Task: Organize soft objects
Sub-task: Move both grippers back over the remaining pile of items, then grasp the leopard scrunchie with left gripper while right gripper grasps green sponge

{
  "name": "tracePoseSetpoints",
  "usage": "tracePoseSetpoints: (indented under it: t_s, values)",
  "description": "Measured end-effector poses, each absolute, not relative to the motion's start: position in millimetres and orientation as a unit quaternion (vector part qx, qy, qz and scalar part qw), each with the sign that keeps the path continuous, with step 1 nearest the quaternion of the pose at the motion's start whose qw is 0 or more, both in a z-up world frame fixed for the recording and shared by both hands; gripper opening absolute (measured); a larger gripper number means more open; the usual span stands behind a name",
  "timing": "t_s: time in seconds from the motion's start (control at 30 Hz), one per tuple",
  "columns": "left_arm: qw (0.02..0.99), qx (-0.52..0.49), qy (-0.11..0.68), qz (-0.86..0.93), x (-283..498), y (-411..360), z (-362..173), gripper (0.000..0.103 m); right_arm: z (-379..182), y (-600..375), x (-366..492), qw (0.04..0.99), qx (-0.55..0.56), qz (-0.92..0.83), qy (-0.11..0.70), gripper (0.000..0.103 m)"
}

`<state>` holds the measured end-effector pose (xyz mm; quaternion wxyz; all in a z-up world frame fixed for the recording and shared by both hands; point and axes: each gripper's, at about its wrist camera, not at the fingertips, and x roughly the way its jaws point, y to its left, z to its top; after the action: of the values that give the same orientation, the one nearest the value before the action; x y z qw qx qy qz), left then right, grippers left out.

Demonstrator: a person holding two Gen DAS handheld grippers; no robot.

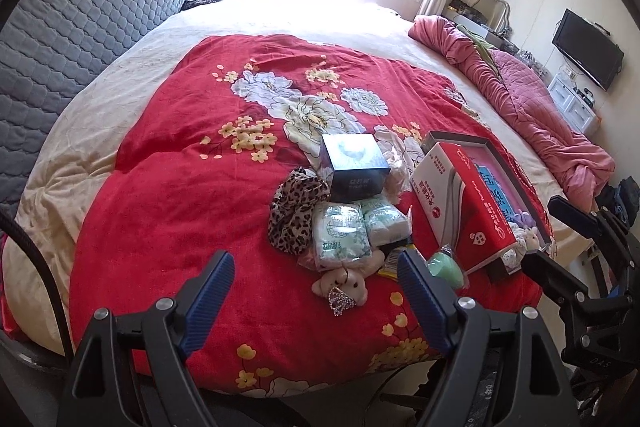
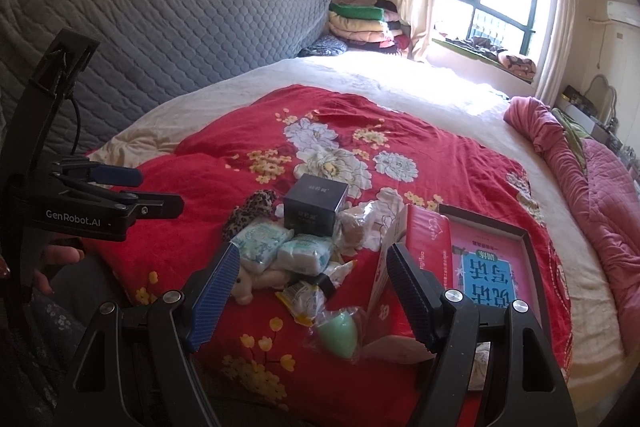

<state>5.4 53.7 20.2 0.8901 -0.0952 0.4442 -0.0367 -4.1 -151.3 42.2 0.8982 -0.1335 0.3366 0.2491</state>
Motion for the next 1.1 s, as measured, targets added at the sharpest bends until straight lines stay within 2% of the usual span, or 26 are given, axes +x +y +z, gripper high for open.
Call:
tracePoseSetpoints:
  t_s: [0.8, 1.1]
  values:
    - [0.866, -0.114, 0.486, -0.036, 12.1, 61.5, -26.6, 0.083, -38.2, -149.8, 1.6, 0.83, -0.235, 0.284, 0.419, 0.077]
    - [0.858, -0.146, 0.492, -0.037, 27.9, 72.6, -46.9, 0.083, -73.3, -124.0, 14.0, 0.791, -0.349, 0.266, 0.426, 0.077]
